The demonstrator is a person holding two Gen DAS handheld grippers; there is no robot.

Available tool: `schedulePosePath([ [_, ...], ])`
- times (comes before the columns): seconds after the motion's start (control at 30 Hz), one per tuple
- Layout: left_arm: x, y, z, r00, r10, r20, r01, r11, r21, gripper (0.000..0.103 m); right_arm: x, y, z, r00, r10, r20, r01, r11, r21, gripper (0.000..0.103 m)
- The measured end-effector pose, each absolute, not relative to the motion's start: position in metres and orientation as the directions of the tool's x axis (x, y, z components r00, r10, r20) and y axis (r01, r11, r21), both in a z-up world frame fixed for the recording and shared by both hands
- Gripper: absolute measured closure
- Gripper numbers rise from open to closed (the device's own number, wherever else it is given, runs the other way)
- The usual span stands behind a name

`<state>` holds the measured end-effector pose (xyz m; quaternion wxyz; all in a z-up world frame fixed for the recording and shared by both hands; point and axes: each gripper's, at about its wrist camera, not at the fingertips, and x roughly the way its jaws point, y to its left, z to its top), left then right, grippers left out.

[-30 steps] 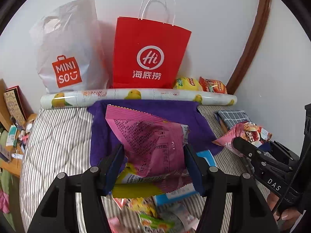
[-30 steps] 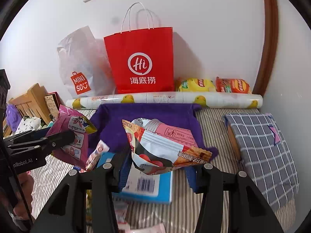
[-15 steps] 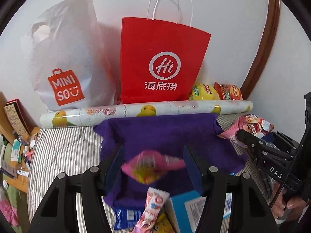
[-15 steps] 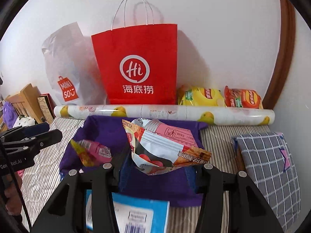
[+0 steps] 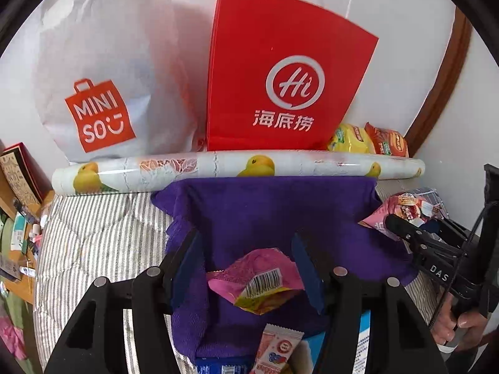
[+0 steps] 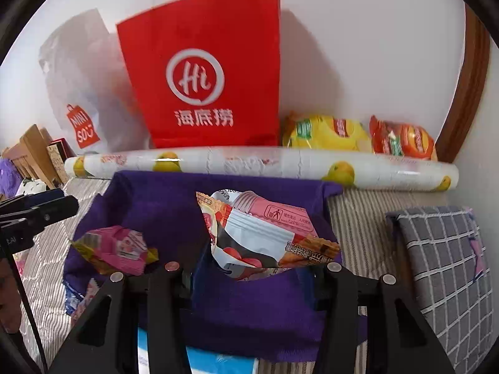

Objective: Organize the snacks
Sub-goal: 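Lower both bags onto the purple towel and open both tools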

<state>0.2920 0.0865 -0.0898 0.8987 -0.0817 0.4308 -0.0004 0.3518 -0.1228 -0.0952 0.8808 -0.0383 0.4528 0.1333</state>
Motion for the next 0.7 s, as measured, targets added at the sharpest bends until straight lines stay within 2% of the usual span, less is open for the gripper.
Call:
schedulePosePath([
  [0.47, 0.304, 0.084, -0.11, 0.579, -0.112, -0.807, -0.062, 0.982, -0.18, 0.045, 0.371, -0.119, -0.147, 0.44, 0.163, -0.883, -0.277, 0.96, 0.039, 0.053],
  [0.57, 0.301, 0.084, -0.112, 0.573, -0.131, -0.809, -0.068, 0.976, -0.206, 0.045, 0.37, -0.116, -0.148, 0.435, 0.133, -0.891, -0.277, 0.961, 0.009, 0.047],
  [0.63, 0.299, 0.082, -0.111, 0.57, -0.144, -0.809, -0.056, 0.976, -0.213, 0.044, 0.367, -0.115, -0.144, 0.453, 0.12, -0.883, -0.274, 0.962, -0.01, 0.037],
  [0.67, 0.298, 0.081, -0.111, 0.568, -0.146, -0.81, -0.05, 0.976, -0.212, 0.044, 0.365, -0.114, -0.14, 0.462, 0.115, -0.879, -0.274, 0.962, -0.019, 0.028],
  [0.7, 0.297, 0.08, -0.111, 0.565, -0.148, -0.812, -0.046, 0.977, -0.209, 0.043, 0.364, -0.114, -0.137, 0.475, 0.11, -0.873, -0.272, 0.962, -0.026, 0.025],
])
